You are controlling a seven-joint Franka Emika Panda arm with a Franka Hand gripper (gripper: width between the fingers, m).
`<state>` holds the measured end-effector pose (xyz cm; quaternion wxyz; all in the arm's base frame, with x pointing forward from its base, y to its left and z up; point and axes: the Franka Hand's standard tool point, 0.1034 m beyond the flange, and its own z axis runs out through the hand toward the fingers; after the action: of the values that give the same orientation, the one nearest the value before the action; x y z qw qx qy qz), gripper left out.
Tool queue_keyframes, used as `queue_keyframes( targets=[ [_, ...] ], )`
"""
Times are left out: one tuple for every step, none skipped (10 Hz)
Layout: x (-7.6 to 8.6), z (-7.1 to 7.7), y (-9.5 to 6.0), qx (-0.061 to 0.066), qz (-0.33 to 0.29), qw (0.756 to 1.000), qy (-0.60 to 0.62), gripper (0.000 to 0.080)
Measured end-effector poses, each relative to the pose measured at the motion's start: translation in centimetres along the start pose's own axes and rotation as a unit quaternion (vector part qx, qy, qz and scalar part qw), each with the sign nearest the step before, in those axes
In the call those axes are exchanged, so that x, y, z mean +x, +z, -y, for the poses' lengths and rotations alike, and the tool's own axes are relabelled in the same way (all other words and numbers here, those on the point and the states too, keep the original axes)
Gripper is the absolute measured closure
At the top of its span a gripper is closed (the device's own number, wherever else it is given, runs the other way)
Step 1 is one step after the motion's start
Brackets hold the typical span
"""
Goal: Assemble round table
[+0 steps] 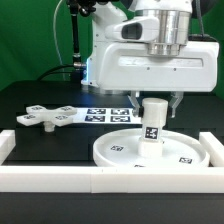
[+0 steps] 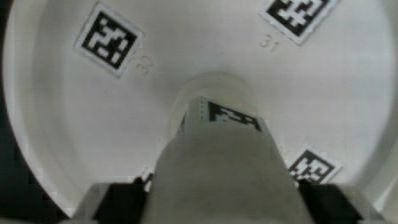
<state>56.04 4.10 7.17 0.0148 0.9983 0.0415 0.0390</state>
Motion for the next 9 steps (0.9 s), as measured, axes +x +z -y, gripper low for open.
queue_keyframes(
  targets=[
    [-0.12, -0.15, 0.07, 0.011, 0.001, 0.998, 0.057, 0.0389],
    [-0.16, -0.23, 0.12, 0.024, 0.004, 0.99, 0.137, 0.0389],
    [-0.21, -0.2, 0.16, 0.03, 0.006, 0.98, 0.195, 0.0389],
    [-0.27, -0.14, 0.18, 0.032, 0.009, 0.969, 0.245, 0.0389],
    [-0.32, -0.08, 0.18, 0.032, 0.013, 0.956, 0.293, 0.0389],
    [-0.37, 0.02, 0.17, 0.032, 0.019, 0.937, 0.349, 0.0389],
    [-0.39, 0.1, 0.17, 0.032, 0.022, 0.917, 0.397, 0.0389],
    [-0.32, 0.13, 0.21, 0.031, 0.024, 0.893, 0.447, 0.0389],
    [-0.2, 0.12, 0.24, 0.028, 0.027, 0.87, 0.492, 0.0389]
  ],
)
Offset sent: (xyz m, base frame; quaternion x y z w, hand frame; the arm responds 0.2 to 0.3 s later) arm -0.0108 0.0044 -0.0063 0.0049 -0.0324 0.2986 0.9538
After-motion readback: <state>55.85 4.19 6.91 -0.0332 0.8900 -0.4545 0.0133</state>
